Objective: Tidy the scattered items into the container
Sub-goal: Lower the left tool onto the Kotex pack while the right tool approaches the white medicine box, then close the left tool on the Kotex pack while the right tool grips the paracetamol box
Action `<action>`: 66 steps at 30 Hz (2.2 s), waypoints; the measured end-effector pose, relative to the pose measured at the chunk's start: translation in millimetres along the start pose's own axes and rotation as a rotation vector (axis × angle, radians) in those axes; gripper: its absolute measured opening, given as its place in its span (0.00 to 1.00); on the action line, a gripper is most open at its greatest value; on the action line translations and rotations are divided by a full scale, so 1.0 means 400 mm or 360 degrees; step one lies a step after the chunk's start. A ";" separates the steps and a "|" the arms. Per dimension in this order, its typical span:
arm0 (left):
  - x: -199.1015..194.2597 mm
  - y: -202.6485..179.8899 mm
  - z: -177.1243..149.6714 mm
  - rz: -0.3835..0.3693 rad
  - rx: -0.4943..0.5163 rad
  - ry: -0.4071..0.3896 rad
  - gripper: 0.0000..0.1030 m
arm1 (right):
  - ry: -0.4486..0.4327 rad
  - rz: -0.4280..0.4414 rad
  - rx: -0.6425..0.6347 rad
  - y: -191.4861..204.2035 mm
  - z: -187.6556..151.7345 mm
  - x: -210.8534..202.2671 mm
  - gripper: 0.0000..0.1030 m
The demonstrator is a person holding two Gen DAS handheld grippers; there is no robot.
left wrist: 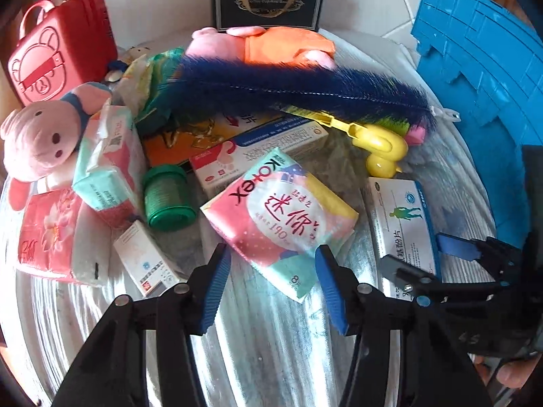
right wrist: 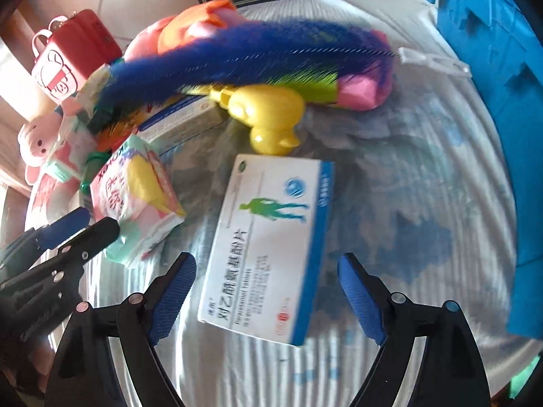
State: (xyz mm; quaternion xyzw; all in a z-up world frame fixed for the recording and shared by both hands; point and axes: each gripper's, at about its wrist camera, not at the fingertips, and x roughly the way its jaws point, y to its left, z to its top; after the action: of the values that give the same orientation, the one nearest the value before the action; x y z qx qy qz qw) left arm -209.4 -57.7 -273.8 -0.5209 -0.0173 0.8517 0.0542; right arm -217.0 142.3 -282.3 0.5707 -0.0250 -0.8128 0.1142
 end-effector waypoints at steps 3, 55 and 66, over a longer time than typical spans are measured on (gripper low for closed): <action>-0.026 0.009 0.030 -0.0107 -0.0105 -0.0001 0.50 | 0.0006 -0.0144 -0.0093 0.017 0.000 0.032 0.74; 0.312 -0.151 -0.100 0.0170 -0.0047 0.0023 0.66 | -0.0069 -0.0175 -0.0026 0.042 0.013 0.077 0.73; 0.172 -0.138 -0.073 0.0174 -0.0009 -0.0183 0.64 | -0.0286 -0.0236 -0.0076 0.117 0.027 -0.042 0.70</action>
State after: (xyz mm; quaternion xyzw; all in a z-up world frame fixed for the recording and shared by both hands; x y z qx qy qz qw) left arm -210.6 4.2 -343.4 -0.4714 0.0056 0.8819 0.0052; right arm -214.3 99.6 -255.1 0.4929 0.0265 -0.8673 0.0645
